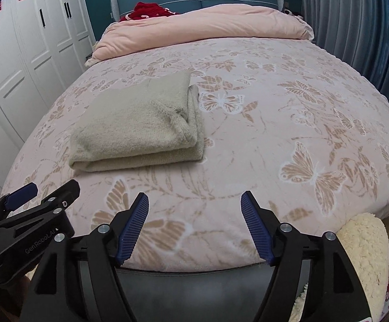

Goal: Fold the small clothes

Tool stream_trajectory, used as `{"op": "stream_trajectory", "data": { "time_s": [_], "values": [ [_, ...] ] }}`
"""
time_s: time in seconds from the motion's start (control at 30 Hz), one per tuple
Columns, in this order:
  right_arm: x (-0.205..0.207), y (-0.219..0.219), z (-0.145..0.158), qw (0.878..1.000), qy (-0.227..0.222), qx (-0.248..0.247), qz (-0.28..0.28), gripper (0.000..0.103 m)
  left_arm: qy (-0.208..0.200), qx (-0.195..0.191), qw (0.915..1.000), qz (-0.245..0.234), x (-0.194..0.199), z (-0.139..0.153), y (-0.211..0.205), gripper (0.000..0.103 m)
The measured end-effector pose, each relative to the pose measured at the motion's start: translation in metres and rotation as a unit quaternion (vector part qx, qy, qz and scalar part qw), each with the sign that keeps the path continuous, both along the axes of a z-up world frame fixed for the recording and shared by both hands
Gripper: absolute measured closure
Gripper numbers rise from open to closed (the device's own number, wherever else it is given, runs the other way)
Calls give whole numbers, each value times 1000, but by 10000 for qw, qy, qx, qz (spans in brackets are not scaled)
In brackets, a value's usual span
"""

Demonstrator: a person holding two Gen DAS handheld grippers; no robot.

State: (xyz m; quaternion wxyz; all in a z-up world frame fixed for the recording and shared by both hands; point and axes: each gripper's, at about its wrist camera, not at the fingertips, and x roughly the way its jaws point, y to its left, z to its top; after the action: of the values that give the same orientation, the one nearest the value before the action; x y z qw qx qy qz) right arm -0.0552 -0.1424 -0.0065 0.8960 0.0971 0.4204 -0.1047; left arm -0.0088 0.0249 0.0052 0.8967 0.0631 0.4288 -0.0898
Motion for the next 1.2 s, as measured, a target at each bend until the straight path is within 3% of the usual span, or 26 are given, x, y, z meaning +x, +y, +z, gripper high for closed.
{"op": "stream_trajectory", "data": {
  "time_s": [0.13, 0.53, 1.2],
  "values": [
    [-3, 2, 2, 10000, -20, -27, -32, 33, -175, 69, 9998, 104, -8, 4, 0, 19],
    [-5, 12, 6, 9998, 17, -153, -122, 32, -238, 6, 9993, 286, -14, 7, 9, 19],
    [-5, 19, 1, 9994, 95, -252, -219, 32, -287, 314, 9987, 294, -16, 4, 12, 19]
  ]
}}
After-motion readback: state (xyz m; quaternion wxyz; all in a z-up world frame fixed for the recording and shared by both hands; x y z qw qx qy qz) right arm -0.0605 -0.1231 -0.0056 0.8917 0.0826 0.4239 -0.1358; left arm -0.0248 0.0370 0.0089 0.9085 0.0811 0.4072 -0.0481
